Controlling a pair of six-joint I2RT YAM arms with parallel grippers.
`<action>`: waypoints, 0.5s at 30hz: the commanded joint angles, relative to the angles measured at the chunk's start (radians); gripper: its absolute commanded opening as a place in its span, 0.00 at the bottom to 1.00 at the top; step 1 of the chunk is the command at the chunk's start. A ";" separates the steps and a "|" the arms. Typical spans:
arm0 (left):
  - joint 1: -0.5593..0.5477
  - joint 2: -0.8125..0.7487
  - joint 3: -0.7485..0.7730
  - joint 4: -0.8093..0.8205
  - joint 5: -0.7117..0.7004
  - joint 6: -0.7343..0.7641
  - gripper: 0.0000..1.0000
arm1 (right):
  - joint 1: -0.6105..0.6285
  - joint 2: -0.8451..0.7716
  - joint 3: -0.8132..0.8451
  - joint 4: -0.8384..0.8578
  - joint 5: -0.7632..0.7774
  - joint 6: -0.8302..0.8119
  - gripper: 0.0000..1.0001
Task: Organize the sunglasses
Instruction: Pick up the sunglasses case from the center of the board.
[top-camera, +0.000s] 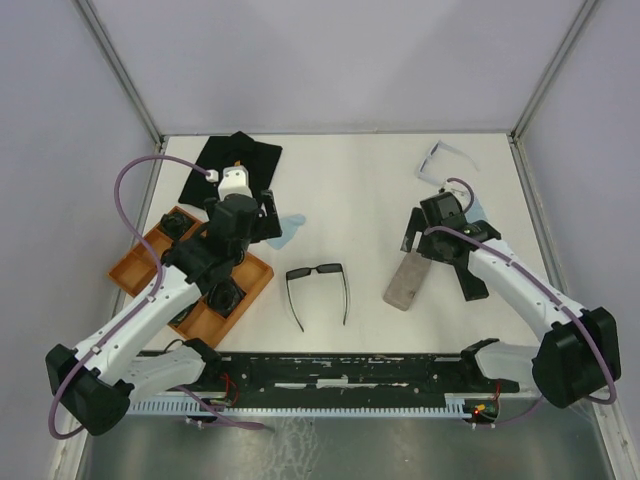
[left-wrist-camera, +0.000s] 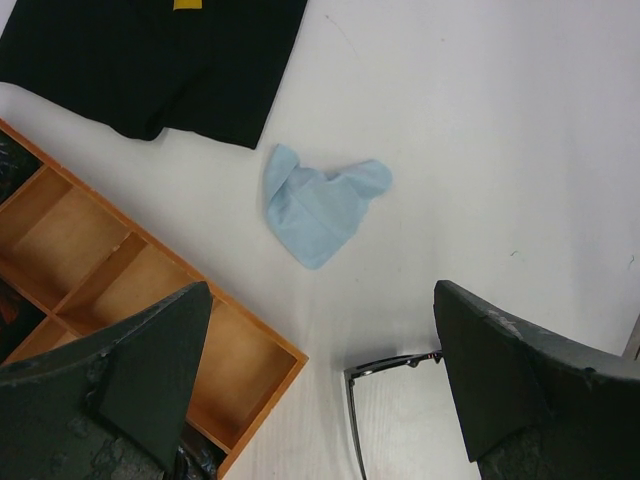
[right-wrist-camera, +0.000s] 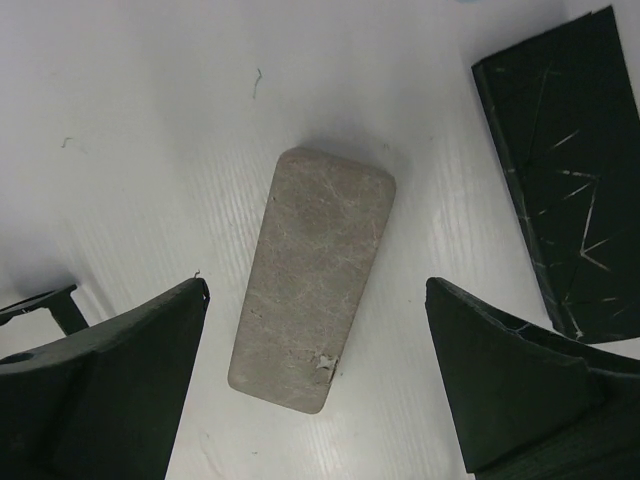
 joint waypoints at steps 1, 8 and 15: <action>0.007 0.003 0.027 0.025 0.028 -0.021 0.99 | 0.044 0.030 -0.029 0.040 0.072 0.168 0.99; 0.008 -0.002 -0.001 0.084 0.106 0.015 0.99 | 0.058 0.069 -0.054 0.055 0.070 0.191 0.99; 0.007 0.061 0.018 0.085 0.129 -0.002 1.00 | 0.099 0.120 -0.054 0.009 0.162 0.317 0.99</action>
